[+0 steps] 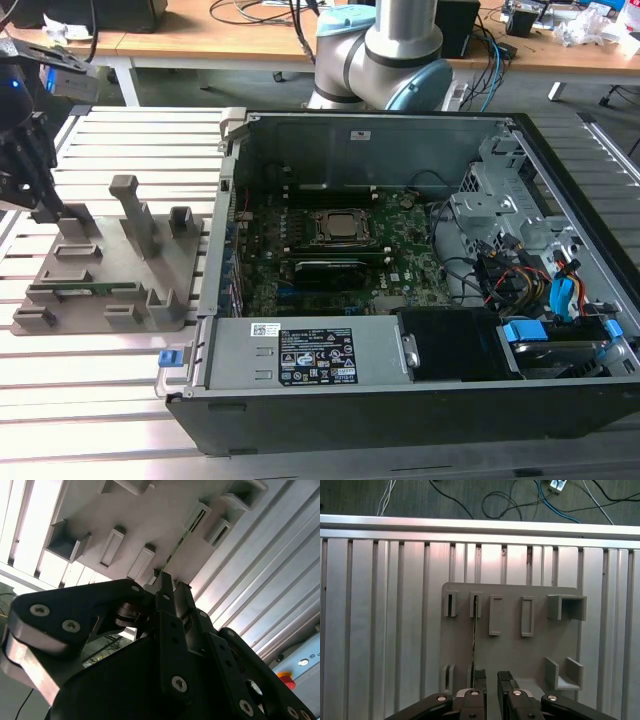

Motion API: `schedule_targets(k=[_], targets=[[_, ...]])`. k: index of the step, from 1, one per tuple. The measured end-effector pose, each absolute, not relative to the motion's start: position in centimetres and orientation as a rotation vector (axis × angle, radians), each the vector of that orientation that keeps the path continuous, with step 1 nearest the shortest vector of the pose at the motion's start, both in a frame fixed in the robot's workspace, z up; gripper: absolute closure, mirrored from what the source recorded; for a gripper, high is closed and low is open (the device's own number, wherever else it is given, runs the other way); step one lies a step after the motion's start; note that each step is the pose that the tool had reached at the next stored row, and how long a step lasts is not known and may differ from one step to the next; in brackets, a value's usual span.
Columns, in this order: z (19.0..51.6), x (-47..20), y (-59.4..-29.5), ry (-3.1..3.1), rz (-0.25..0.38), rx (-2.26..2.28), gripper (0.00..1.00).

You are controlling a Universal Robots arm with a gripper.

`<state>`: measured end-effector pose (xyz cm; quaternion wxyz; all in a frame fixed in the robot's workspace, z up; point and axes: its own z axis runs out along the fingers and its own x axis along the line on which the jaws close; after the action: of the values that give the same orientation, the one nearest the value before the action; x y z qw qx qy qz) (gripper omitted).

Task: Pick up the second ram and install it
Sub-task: 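Pick up the second ram and move it above second insertion slot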

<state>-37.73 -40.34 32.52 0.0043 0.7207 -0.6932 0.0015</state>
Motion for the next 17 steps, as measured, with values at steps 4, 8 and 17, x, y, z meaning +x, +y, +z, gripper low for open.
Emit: schedule_targets(k=[4, 8, 17], targets=[[32.1, -37.7, -40.3, -2.172, 0.005, 2.258, 0.76], [31.5, -37.7, -40.3, -2.172, 0.005, 2.258, 0.76], [30.5, -37.7, -40.3, -2.172, 0.005, 2.258, 0.76]])
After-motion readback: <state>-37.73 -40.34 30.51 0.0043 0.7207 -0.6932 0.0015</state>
